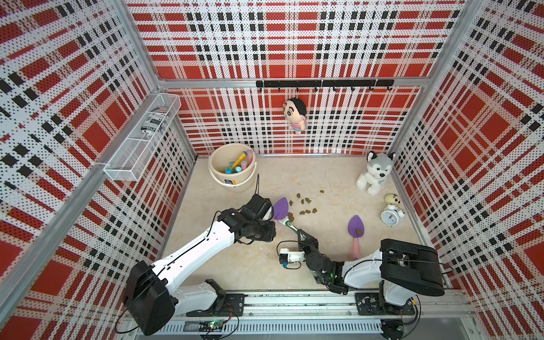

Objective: Brush the soil off the hand trowel and place it into the bucket
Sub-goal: Brush off the soil from the hand trowel.

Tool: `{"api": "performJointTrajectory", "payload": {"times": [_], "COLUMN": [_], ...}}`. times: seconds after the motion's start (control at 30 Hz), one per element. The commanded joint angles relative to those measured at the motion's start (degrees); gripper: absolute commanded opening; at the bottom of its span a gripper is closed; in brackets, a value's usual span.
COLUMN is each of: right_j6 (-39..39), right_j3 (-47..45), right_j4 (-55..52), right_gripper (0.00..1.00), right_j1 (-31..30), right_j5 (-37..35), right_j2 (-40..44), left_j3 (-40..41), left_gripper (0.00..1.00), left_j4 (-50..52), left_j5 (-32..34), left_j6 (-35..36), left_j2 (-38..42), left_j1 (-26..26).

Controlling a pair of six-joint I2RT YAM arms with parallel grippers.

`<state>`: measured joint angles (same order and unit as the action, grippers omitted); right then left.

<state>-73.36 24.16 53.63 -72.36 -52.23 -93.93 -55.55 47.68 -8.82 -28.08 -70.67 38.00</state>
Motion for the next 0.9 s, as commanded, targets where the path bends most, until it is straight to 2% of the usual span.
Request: {"api": "performJointTrajectory", "payload": {"times": [0.0,0.17,0.27,0.33,0.43,0.63,0.73,0.87], "right_j6": [0.5,8.4,20.8,33.7,48.5,64.6,72.9,84.9], "right_j3": [0.2,-1.7,0.6,4.6,8.9,13.1,14.2,11.8], "right_j4": [5.2,4.5,-11.1,-26.6,-41.8,-53.3,-54.1,-46.7], "right_gripper": [0.00,0.00,0.00,0.00,0.00,0.00,0.00,0.00], "right_j1": [2.6,6.4,7.6,8.9,11.8,17.0,20.6,27.2], "right_j5": [-3.4,-4.6,-2.6,2.0,11.9,34.3,47.3,66.6], "right_j2": [2.0,4.0,7.9,11.3,16.0,24.5,27.5,31.2], "left_j3": [0.8,1.4,1.5,1.4,1.7,2.5,2.3,2.3], "left_gripper": [0.00,0.00,0.00,0.00,0.00,0.00,0.00,0.00], "left_j4": [-0.3,-0.7,-1.8,-2.4,-4.3,-8.1,-9.4,-10.9], "left_j5": [-0.4,0.0,1.6,4.4,5.4,5.8,6.4,6.2], "left_j6": [0.2,0.4,1.0,1.0,1.0,1.1,1.3,1.2], "left_j2": [1.1,1.7,1.9,1.9,1.6,0.4,-0.3,-1.1], "left_j1": [-0.2,-0.2,0.4,0.6,0.8,0.7,0.3,-0.8]}}
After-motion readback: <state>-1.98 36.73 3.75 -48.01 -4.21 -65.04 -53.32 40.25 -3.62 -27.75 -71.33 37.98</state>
